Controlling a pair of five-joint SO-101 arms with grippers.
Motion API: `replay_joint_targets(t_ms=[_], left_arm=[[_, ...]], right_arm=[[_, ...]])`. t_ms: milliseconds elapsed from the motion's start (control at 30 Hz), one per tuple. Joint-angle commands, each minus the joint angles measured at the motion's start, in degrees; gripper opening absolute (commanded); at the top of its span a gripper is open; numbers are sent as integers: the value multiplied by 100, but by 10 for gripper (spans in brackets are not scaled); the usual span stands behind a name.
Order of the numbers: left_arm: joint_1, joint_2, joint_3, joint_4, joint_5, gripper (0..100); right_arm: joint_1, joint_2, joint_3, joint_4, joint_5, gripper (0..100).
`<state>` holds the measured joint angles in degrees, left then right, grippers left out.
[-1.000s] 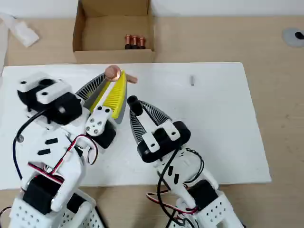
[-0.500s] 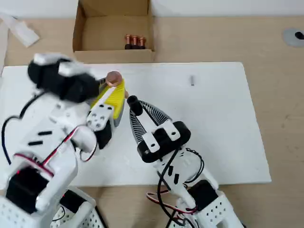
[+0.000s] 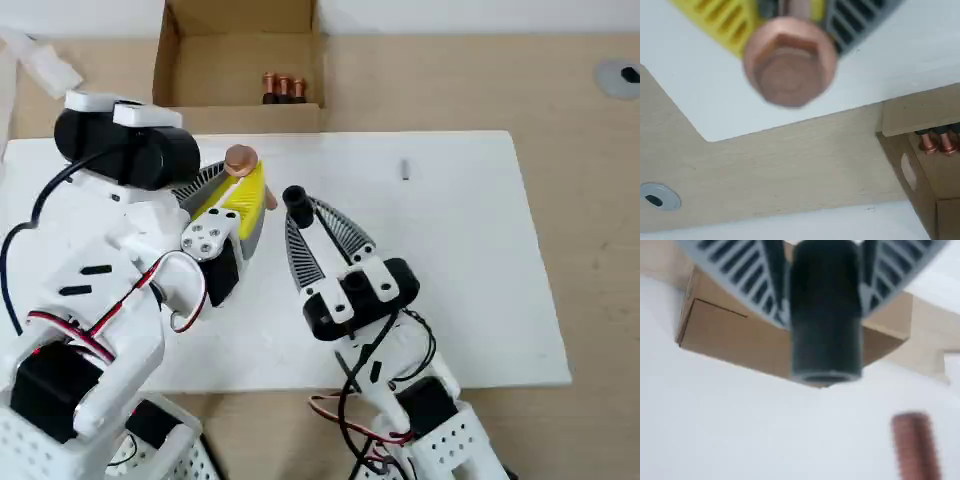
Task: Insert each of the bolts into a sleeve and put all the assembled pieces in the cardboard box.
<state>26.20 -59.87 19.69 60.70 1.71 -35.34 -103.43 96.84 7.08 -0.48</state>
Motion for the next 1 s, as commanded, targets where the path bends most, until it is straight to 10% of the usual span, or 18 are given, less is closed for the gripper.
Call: replay_joint_targets(t_ms=[0,967], left_arm=[[-62,48,-343,-185,35,12],[360,980,-404,-774,-167,13]], right_arm=[[119,-716,-13,-167,-123,9],[119,-716,-13,-9,-545,9]])
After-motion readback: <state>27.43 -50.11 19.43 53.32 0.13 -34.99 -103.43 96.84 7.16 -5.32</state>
